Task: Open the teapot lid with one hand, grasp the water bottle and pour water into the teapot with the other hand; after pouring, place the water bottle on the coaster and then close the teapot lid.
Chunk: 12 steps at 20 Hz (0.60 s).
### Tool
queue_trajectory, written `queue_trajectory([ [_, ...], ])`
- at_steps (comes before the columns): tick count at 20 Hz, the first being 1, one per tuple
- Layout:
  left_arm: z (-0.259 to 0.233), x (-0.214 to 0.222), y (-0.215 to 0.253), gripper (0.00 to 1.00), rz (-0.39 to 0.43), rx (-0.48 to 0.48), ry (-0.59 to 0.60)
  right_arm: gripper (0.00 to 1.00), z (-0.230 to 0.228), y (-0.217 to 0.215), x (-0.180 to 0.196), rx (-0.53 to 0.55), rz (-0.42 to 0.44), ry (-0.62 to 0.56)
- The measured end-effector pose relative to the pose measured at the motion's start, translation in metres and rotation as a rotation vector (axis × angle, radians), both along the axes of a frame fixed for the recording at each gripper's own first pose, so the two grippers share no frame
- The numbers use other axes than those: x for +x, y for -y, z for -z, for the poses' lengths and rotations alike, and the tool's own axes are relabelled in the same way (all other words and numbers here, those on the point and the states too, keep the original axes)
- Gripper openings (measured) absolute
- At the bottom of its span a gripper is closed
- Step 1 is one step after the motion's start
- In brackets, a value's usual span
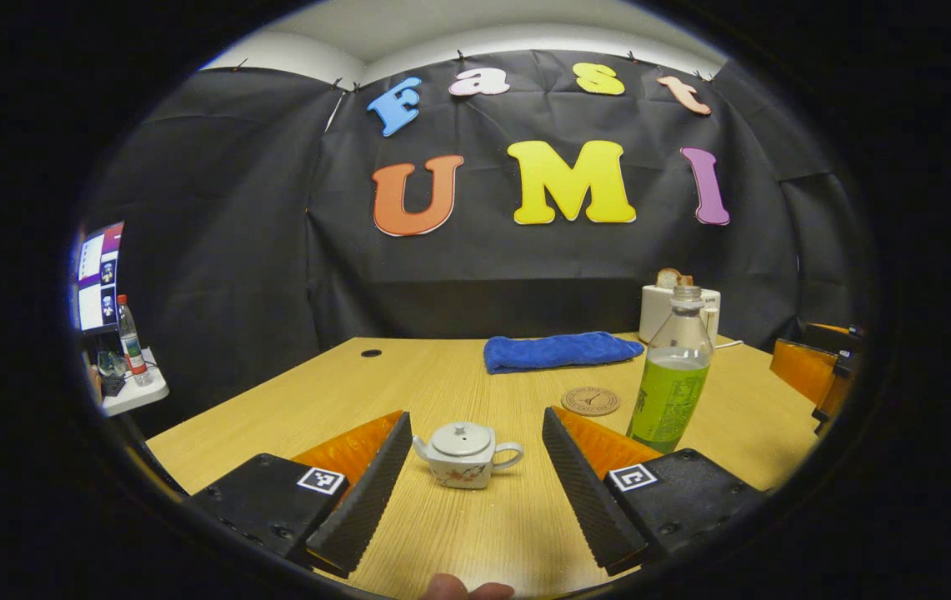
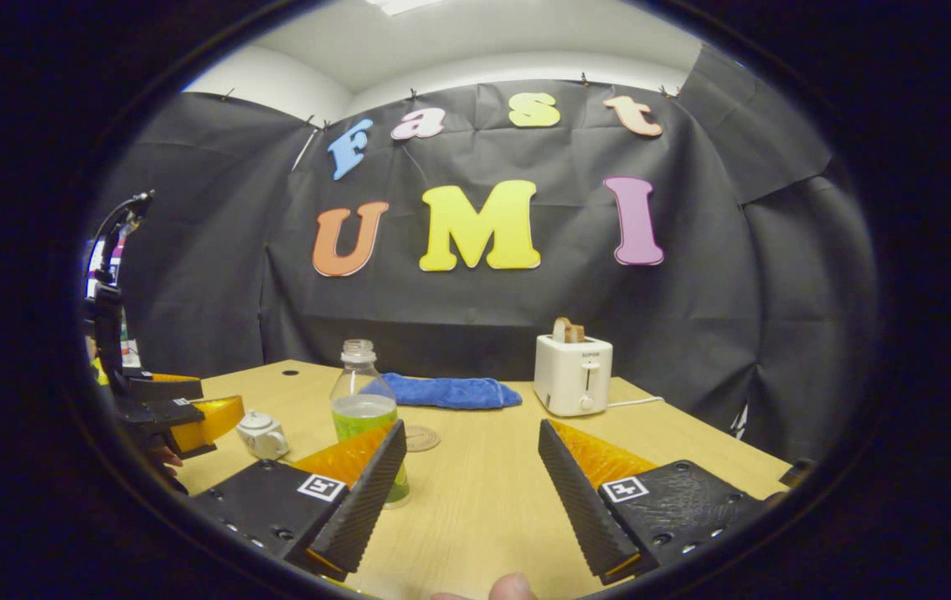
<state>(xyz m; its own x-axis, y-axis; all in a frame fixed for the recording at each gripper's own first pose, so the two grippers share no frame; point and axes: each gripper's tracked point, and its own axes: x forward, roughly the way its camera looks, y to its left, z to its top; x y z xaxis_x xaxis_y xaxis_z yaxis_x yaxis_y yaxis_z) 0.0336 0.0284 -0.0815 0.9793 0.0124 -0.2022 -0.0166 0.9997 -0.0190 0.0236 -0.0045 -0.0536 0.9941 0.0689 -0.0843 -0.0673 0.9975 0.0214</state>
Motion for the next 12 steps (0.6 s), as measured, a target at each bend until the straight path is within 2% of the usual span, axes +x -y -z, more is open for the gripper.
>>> queue_trajectory([
  [4, 0.012, 0.024, -0.007, 0.96, -0.002, -0.013, -0.049, 0.97, -0.001, 0.013, 0.001, -0.001, 0.025, 0.0],
  [8, 0.026, 0.039, -0.012, 0.83, -0.003, -0.023, -0.099, 0.97, 0.004, 0.019, 0.004, 0.006, 0.034, -0.018],
  [12, 0.032, 0.048, -0.012, 0.61, -0.007, -0.007, -0.118, 0.95, 0.008, 0.023, 0.006, 0.005, 0.046, -0.033],
])
